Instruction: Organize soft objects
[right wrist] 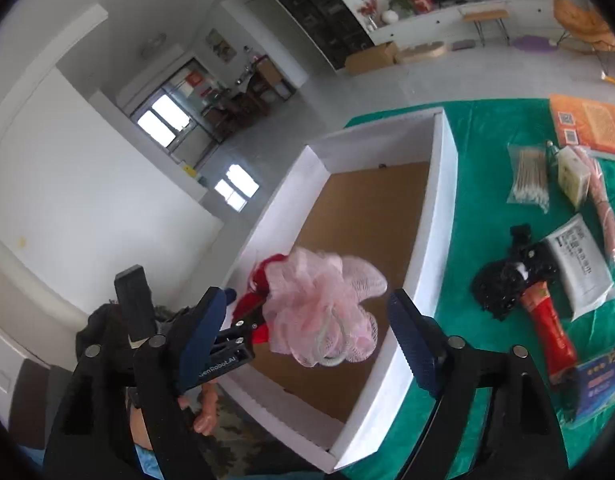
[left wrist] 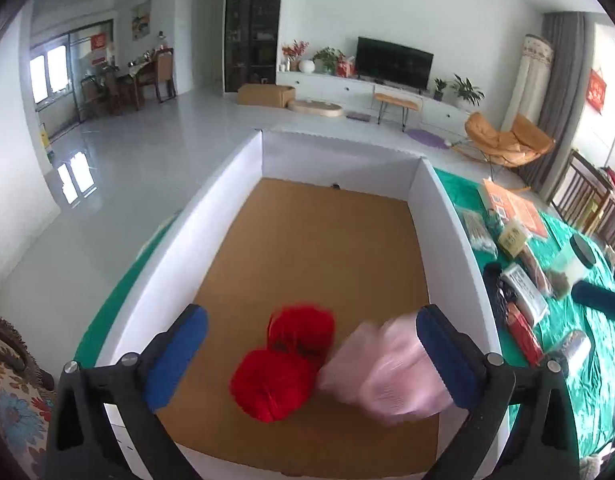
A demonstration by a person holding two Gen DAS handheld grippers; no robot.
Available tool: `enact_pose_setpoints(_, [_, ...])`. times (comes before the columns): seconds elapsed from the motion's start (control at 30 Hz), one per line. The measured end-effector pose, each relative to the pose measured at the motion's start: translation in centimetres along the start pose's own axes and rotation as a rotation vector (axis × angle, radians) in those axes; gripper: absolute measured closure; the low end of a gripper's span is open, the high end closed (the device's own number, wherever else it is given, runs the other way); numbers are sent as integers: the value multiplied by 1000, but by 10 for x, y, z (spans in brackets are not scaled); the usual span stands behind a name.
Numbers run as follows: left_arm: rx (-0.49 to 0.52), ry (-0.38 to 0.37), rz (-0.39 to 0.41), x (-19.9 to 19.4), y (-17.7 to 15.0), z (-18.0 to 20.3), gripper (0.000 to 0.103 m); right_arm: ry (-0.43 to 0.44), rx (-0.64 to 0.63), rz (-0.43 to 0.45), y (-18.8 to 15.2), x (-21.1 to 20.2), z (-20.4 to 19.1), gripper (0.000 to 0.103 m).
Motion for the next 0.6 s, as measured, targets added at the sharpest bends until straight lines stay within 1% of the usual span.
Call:
enact_pose_setpoints(0.03, [-3, -3, 10, -2, 0, 0, 0, -3, 12, 5, -6, 2, 5, 18])
enact_pose_setpoints(0.07, [-4, -23, 11, -4, 0, 4, 0, -27, 16, 19, -12, -3, 12, 18])
enact_pose_setpoints(0.13, [-1, -89, 12, -10, -1, 19, 0, -113, -7, 68, -19, -24, 33, 18])
enact_pose_setpoints(0.2, [23, -162, 21, -24, -1, 46, 0, -247, -51, 136, -33, -63, 56, 18])
enact_pose_setpoints(0.27, [70, -231, 38, -40, -4, 75, 0, -390, -66, 175, -55, -102, 85, 18])
enact_pose_setpoints(0.3, [93, -261, 48, -47, -6, 90, 0, -480, -72, 168, -67, -119, 104, 18])
enact_pose_setpoints(0.37, [135, -322, 61, -62, -13, 121, 0, -661, -70, 115, -94, -141, 141, 18])
enact_pose_setpoints(0.4, [155, -353, 62, -68, -17, 136, 0, -710, -58, 92, -101, -148, 157, 18])
enact_pose_setpoints(0.43, [179, -380, 57, -74, -22, 152, 0, -727, -34, 67, -110, -149, 172, 18])
enact_pose_setpoints(0.5, [237, -424, 36, -84, -34, 182, 0, -720, 31, 6, -123, -144, 198, 18])
enact_pose_setpoints(0.53, [265, -442, 28, -90, -40, 194, 0, -717, 45, -3, -126, -143, 206, 19])
enact_pose_setpoints(0.57, [292, -459, 21, -96, -48, 206, 0, -742, 42, 23, -125, -149, 213, 18])
enact_pose_setpoints(0.6, [317, -473, 15, -99, -55, 216, 0, -740, 49, 78, -125, -161, 219, 18])
Point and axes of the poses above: each gripper's, at about its wrist camera, not at the fingertips, and x roughly the way its jaws point, z to its right, y to its top, the point moved 8 cm from there along x, roughly the way its jaws point, and after that the axes turned 14 degrees about y, right-handed, at the moved point
